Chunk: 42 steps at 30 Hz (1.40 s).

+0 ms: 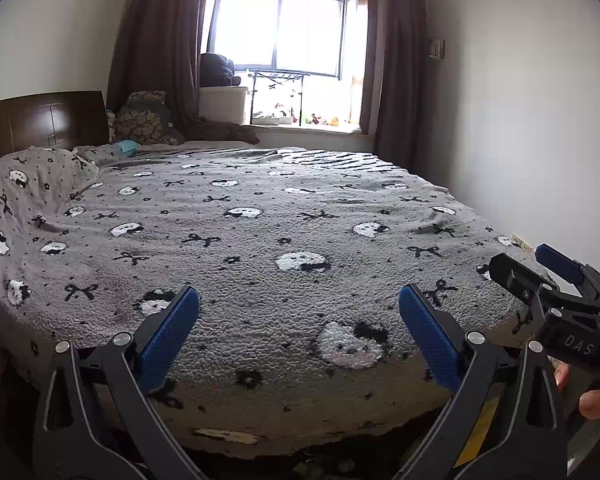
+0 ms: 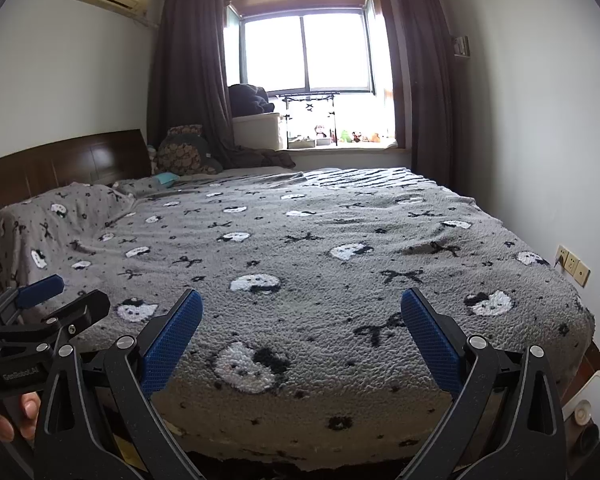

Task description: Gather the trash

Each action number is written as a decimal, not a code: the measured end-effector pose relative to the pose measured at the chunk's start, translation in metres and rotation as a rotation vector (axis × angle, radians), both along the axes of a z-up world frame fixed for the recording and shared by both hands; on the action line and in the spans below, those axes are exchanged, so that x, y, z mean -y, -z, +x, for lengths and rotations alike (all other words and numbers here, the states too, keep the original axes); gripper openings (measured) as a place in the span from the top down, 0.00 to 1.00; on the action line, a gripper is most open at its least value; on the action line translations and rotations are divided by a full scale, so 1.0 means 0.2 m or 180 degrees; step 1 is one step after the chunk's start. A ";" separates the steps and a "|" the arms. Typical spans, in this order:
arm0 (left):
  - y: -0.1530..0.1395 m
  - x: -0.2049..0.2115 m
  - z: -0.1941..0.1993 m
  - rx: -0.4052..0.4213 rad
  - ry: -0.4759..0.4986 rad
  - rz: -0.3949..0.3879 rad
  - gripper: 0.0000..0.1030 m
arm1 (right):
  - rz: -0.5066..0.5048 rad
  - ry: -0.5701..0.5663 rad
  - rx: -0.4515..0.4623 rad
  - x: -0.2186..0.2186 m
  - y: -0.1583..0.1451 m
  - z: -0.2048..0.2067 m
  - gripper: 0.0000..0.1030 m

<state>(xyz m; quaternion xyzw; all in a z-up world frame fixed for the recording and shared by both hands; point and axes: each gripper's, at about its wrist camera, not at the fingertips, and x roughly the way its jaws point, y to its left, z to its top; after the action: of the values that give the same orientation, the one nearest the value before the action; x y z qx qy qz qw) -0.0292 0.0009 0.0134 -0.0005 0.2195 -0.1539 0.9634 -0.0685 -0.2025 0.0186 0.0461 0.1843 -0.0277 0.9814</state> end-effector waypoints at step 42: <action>0.01 -0.02 0.01 -0.0062 -0.0217 -0.0066 0.08 | -0.0019 0.0018 -0.0056 -0.01 0.01 0.02 0.03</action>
<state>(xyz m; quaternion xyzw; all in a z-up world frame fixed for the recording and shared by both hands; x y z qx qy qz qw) -0.0268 0.0055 0.0115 -0.0195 0.2271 -0.1233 0.9658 -0.0648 -0.2004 0.0166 0.0435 0.1927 -0.0315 0.9798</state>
